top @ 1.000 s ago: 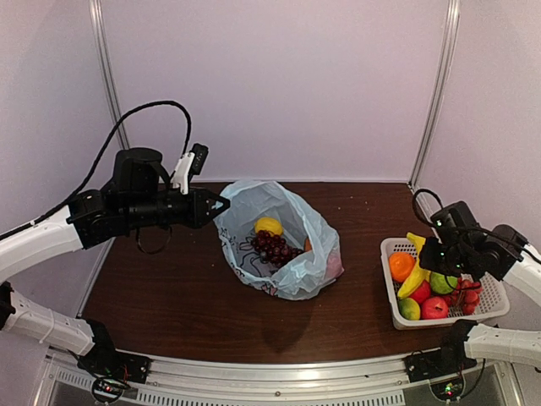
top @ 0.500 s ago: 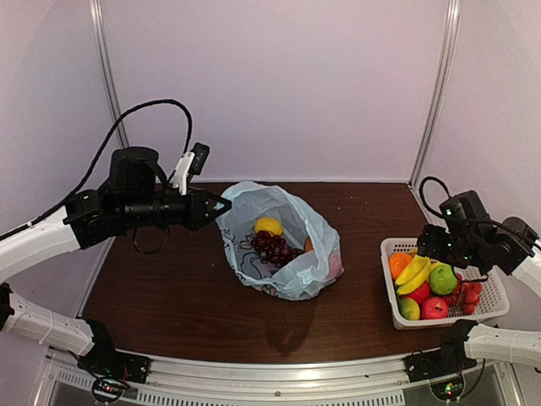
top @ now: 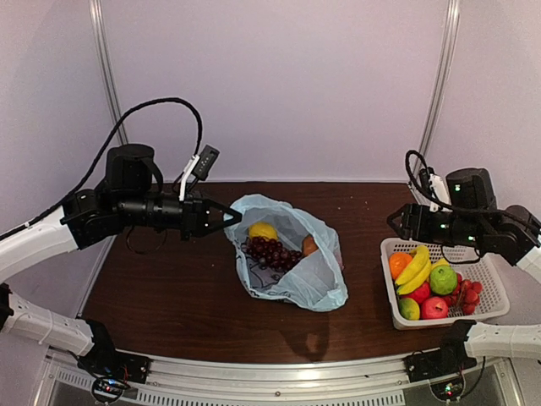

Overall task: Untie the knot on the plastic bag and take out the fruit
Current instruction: Pick up the fake fruit from the takeout bag.

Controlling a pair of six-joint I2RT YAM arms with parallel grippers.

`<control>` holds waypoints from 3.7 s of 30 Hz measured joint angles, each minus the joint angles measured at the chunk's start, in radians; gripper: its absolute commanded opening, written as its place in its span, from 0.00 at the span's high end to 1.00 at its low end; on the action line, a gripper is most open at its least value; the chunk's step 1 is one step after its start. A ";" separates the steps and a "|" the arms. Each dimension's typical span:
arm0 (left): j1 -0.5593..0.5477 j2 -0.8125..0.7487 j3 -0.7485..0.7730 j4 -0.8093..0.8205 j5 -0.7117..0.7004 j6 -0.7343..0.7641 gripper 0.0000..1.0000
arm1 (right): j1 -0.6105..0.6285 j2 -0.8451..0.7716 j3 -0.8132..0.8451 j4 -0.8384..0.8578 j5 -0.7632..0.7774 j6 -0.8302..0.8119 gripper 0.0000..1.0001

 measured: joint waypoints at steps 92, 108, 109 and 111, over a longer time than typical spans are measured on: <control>-0.109 -0.105 -0.054 -0.066 -0.420 -0.196 1.00 | 0.345 1.341 0.693 0.131 -0.034 -0.778 0.79; -0.109 -0.132 -0.055 -0.081 -0.431 -0.210 1.00 | 0.361 1.217 0.666 0.133 -0.047 -0.775 0.95; -0.109 -0.132 -0.055 -0.082 -0.432 -0.212 1.00 | 0.367 1.195 0.660 0.134 -0.043 -0.772 0.95; -0.109 -0.132 -0.055 -0.085 -0.434 -0.214 1.00 | 0.386 1.138 0.643 0.137 -0.035 -0.766 0.96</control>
